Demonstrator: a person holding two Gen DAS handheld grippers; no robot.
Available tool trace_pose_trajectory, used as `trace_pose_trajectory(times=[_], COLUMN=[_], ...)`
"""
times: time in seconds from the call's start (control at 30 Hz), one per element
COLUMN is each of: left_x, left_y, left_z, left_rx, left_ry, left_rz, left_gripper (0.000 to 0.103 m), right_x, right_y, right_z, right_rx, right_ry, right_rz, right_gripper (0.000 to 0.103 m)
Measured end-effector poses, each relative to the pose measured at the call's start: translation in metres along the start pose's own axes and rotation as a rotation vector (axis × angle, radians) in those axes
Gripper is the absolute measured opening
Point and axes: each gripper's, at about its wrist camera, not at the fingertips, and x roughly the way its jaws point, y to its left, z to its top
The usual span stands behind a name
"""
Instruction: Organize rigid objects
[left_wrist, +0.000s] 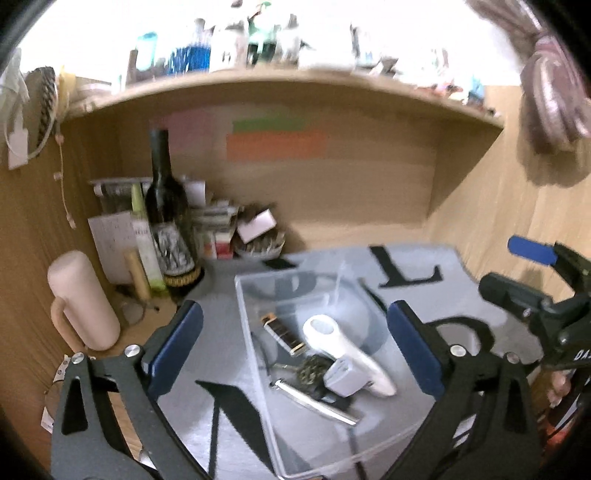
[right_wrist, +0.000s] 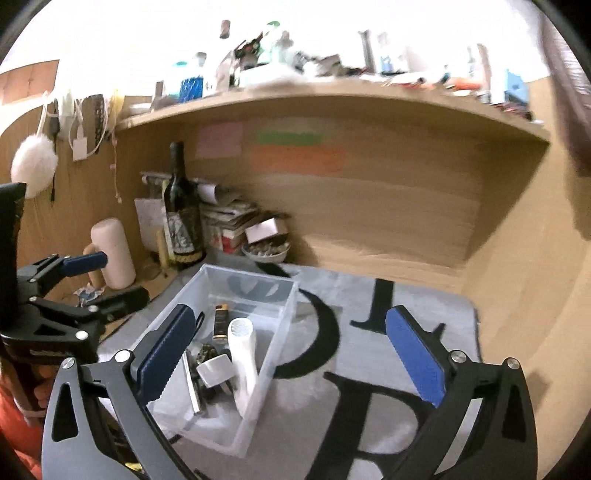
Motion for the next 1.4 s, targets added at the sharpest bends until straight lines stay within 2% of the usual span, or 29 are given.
trace_pose_trajectory(times=[0.27, 0.67, 1.4], left_x=[-0.033, -0.045, -0.046], left_y=[-0.024, -0.034, -0.037], left_z=[0.001, 0.001, 0.001], left_rx=[0.003, -0.002, 0.001], left_ry=[-0.074, -0.114, -0.119], left_rz=[-0.023, -0.038, -0.060], left_gripper=[0.103, 0.103, 0.103], right_x=[-0.036, -0.050, -0.052], right_y=[-0.009, -0.015, -0.010], right_z=[-0.007, -0.009, -0.009], right_rx=[0.031, 0.049, 0.042], right_ry=[-0.079, -0.114, -0.119], right_rz=[-0.047, -0.061, -0.073], right_gripper=[0.103, 0.103, 0.103])
